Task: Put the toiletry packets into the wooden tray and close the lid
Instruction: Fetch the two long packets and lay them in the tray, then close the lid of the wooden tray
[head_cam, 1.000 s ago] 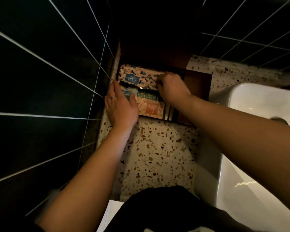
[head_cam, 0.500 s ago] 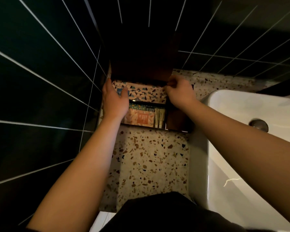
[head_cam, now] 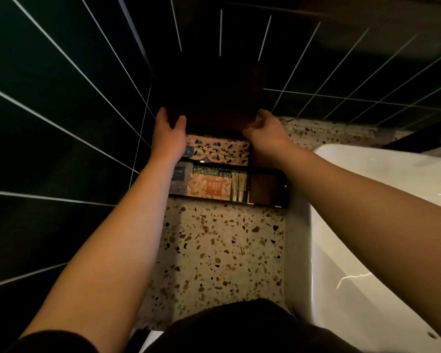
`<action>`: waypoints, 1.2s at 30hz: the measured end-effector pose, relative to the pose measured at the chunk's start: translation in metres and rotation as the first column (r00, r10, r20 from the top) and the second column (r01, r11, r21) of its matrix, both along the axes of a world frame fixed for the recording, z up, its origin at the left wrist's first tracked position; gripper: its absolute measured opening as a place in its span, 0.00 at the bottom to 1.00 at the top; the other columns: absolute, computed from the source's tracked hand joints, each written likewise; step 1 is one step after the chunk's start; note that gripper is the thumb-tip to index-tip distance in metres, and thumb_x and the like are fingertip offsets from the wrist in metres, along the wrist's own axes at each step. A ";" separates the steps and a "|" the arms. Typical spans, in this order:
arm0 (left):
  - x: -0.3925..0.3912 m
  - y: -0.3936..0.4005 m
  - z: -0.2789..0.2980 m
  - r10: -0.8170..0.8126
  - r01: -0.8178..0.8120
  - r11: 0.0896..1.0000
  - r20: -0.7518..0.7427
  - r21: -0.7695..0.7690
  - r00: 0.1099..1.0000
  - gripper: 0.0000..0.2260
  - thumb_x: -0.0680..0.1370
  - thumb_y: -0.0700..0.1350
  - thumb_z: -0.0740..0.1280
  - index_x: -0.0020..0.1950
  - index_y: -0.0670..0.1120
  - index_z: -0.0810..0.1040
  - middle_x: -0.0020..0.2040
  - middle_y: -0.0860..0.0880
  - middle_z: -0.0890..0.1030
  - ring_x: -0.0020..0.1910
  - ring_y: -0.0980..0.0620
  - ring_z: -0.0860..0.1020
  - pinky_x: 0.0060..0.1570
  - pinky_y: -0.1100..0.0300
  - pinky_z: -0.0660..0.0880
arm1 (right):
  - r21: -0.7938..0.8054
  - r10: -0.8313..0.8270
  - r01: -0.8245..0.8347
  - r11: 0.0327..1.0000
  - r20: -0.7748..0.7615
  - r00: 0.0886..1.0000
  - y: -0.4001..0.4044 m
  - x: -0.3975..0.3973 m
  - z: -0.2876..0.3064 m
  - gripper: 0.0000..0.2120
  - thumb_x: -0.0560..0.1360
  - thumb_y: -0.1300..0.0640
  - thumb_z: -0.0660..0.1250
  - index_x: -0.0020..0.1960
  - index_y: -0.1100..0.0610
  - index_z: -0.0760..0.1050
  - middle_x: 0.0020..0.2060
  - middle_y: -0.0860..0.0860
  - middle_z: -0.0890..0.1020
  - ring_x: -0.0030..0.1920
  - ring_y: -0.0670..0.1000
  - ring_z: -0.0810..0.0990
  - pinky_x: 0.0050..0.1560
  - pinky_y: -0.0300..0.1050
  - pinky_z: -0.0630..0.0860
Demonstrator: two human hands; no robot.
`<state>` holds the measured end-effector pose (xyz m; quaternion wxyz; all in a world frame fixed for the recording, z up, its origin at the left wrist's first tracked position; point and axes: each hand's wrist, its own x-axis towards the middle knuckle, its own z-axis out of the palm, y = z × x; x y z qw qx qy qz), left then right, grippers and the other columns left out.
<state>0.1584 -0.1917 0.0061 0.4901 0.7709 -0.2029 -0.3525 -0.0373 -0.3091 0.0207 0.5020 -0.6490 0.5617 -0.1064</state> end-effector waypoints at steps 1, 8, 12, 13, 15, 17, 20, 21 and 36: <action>0.001 0.000 0.001 0.002 -0.002 1.000 0.000 0.005 1.000 0.26 0.83 0.49 0.62 0.80 0.51 0.57 0.76 0.49 0.69 0.72 0.49 0.70 0.69 0.49 0.70 | 0.011 -0.013 0.013 1.000 0.007 1.000 0.000 0.000 -0.001 0.35 0.76 0.55 0.68 0.79 0.52 0.57 0.53 0.42 0.75 0.55 0.46 0.75 0.50 0.38 0.73; 0.001 0.006 0.012 0.057 -0.064 0.997 -0.137 -0.046 0.989 0.22 0.84 0.44 0.54 0.80 0.52 0.59 0.73 0.46 0.72 0.68 0.47 0.74 0.68 0.44 0.71 | 0.086 -0.077 0.068 0.994 0.111 0.991 0.006 -0.008 0.003 0.28 0.79 0.61 0.61 0.77 0.53 0.60 0.59 0.45 0.77 0.57 0.50 0.79 0.54 0.44 0.79; -0.001 0.015 0.014 0.168 -0.204 0.975 -0.303 -0.092 0.938 0.19 0.85 0.49 0.51 0.74 0.53 0.68 0.56 0.60 0.79 0.49 0.66 0.80 0.48 0.61 0.75 | 0.145 -0.145 0.121 0.982 0.167 0.975 0.017 -0.012 0.010 0.23 0.81 0.61 0.58 0.76 0.54 0.62 0.59 0.46 0.77 0.50 0.52 0.82 0.47 0.48 0.80; -0.002 0.018 0.015 0.186 -0.230 0.968 -0.333 -0.098 0.924 0.18 0.85 0.51 0.51 0.71 0.54 0.71 0.53 0.62 0.79 0.45 0.69 0.79 0.43 0.63 0.73 | 0.149 -0.159 0.133 0.980 0.173 0.972 0.020 -0.012 0.012 0.22 0.82 0.61 0.57 0.75 0.54 0.63 0.59 0.47 0.78 0.48 0.52 0.82 0.44 0.47 0.80; -0.002 0.023 0.017 0.197 -0.259 0.959 -0.389 -0.113 0.900 0.17 0.85 0.55 0.49 0.66 0.56 0.74 0.52 0.62 0.79 0.44 0.68 0.80 0.42 0.63 0.72 | 0.164 -0.178 0.149 0.975 0.176 0.968 0.026 -0.013 0.015 0.20 0.82 0.59 0.57 0.74 0.53 0.64 0.59 0.47 0.79 0.45 0.53 0.81 0.40 0.47 0.78; -0.002 0.027 0.020 0.185 -0.268 0.954 -0.442 -0.132 0.878 0.19 0.85 0.57 0.48 0.66 0.55 0.75 0.54 0.60 0.81 0.51 0.63 0.79 0.47 0.60 0.72 | 0.179 -0.192 0.162 0.971 0.165 0.967 0.032 -0.014 0.018 0.19 0.82 0.57 0.57 0.73 0.51 0.65 0.56 0.46 0.80 0.44 0.52 0.81 0.41 0.48 0.79; -0.002 0.035 0.023 0.176 -0.280 0.948 -0.486 -0.149 0.856 0.21 0.85 0.58 0.48 0.64 0.53 0.77 0.55 0.57 0.83 0.56 0.57 0.80 0.52 0.57 0.73 | 0.222 -0.220 0.180 0.958 0.172 0.960 0.041 -0.018 0.024 0.17 0.82 0.56 0.56 0.70 0.49 0.68 0.51 0.43 0.82 0.46 0.53 0.82 0.41 0.46 0.81; -0.002 0.038 0.024 0.175 -0.284 0.946 -0.493 -0.156 0.852 0.22 0.85 0.58 0.48 0.63 0.53 0.78 0.56 0.55 0.84 0.58 0.56 0.80 0.55 0.56 0.74 | 0.239 -0.234 0.189 0.952 0.175 0.956 0.044 -0.019 0.026 0.16 0.82 0.57 0.54 0.68 0.49 0.70 0.52 0.45 0.82 0.49 0.54 0.83 0.43 0.48 0.81; -0.023 0.105 0.018 0.163 -0.189 0.978 -0.236 -0.089 0.958 0.15 0.79 0.57 0.61 0.58 0.56 0.84 0.53 0.54 0.86 0.55 0.54 0.83 0.53 0.56 0.78 | 0.287 -0.252 0.213 0.934 0.104 0.962 0.086 -0.047 0.017 0.11 0.80 0.58 0.66 0.62 0.56 0.75 0.48 0.51 0.80 0.46 0.50 0.80 0.44 0.43 0.81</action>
